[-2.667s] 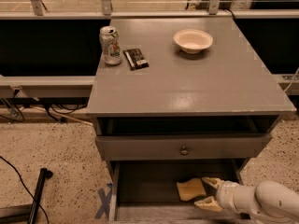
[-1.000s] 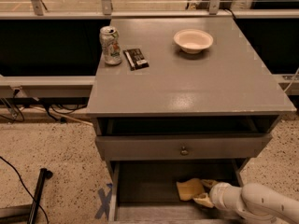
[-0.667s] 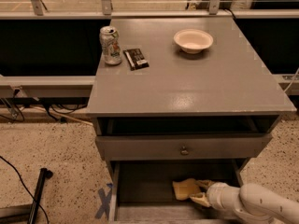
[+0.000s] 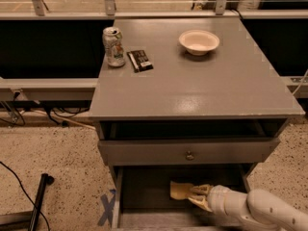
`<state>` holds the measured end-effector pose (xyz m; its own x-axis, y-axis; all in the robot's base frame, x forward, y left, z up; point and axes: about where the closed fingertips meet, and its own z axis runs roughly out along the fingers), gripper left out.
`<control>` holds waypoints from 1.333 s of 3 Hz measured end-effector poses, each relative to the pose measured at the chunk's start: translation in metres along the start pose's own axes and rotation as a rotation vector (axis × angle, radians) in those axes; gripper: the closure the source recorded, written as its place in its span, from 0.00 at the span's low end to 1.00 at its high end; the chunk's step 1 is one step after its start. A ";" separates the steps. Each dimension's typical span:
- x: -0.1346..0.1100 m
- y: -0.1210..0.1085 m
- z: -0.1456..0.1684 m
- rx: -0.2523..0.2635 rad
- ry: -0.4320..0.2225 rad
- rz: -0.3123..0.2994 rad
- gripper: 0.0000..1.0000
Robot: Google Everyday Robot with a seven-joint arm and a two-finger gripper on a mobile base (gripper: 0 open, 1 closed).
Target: Pick sponge from middle drawer and place on counter
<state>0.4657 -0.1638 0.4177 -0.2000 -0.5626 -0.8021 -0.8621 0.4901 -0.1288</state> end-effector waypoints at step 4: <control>-0.107 0.043 -0.151 -0.030 -0.351 -0.229 1.00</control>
Offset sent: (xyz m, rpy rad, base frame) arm -0.0885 -0.0546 0.2047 0.2920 -0.4097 0.0958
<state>0.3795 -0.1832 0.5860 0.1648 -0.3913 -0.9054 -0.8802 0.3559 -0.3140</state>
